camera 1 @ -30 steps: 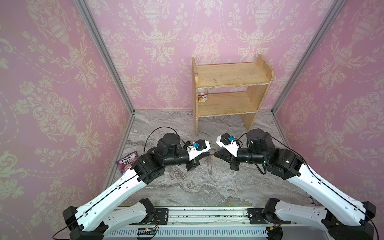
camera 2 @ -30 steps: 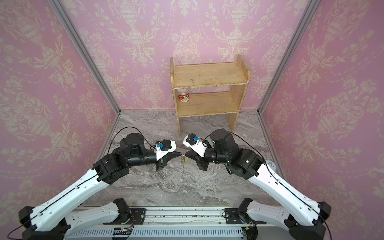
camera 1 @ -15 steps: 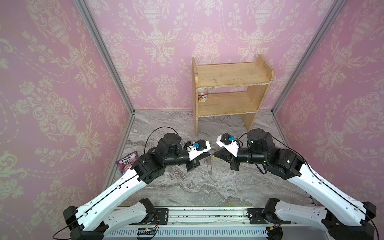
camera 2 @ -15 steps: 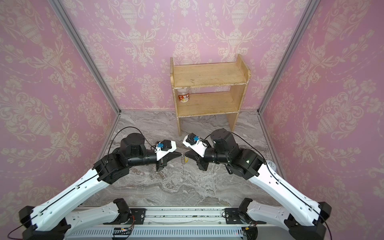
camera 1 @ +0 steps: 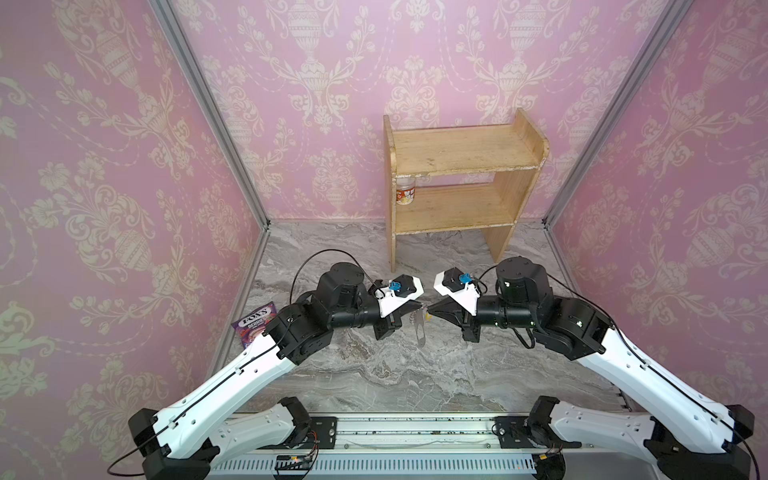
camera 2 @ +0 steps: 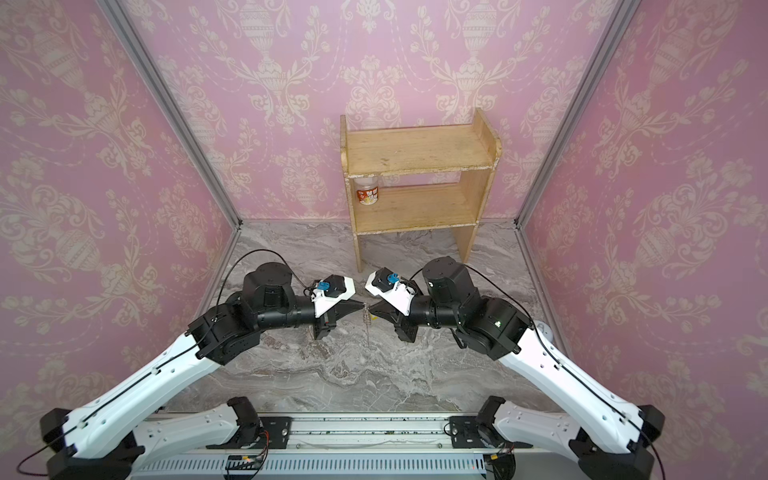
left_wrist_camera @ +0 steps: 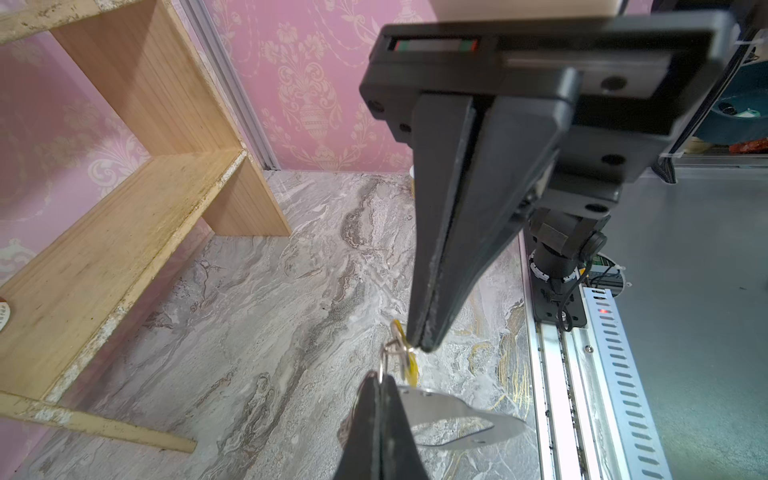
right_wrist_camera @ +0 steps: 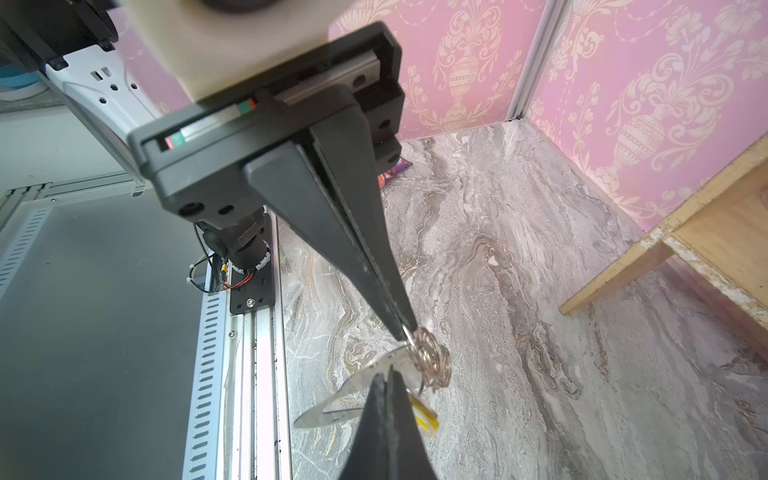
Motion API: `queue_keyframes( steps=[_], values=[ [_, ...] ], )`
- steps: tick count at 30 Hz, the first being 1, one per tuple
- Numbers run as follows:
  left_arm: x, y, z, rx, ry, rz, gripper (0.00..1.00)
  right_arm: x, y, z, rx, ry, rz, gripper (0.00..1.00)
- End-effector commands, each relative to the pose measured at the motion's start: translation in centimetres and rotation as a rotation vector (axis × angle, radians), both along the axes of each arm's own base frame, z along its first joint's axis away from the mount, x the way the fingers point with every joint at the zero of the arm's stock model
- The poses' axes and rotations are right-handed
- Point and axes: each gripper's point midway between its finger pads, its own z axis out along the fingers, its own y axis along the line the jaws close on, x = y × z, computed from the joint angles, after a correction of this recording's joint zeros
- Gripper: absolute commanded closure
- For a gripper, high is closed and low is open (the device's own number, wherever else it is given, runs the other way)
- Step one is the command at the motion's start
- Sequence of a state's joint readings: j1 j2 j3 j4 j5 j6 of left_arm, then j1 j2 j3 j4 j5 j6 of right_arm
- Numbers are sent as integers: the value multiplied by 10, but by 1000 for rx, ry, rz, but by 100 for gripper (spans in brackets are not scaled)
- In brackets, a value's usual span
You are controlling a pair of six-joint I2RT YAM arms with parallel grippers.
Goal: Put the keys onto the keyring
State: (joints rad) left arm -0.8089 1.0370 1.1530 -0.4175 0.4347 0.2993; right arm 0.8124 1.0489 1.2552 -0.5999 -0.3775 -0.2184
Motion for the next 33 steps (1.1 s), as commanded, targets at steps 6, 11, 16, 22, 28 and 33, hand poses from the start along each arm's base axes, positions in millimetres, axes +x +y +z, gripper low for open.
queue_keyframes(
  steps=[6, 11, 16, 22, 28, 33],
  values=[
    [-3, -4, 35, -95, -12, -10, 100, -2, -3, -6, -25, -32, 8, 100],
    [-5, -5, 42, -116, -13, -20, 100, 0, -2, -8, -23, -34, 3, 100],
    [-6, -6, 42, -127, -13, -31, 100, 3, -4, -8, -23, -30, -23, 100],
    [-6, -4, 31, -129, -54, -29, 100, 2, -15, 14, 61, -30, -57, 73],
    [-8, -4, 30, -150, -89, -41, 100, 0, -22, 29, 131, 7, -48, 64],
    [-15, -3, 38, -187, -122, -72, 100, 8, -19, 30, 155, 39, -32, 63]
  ],
)
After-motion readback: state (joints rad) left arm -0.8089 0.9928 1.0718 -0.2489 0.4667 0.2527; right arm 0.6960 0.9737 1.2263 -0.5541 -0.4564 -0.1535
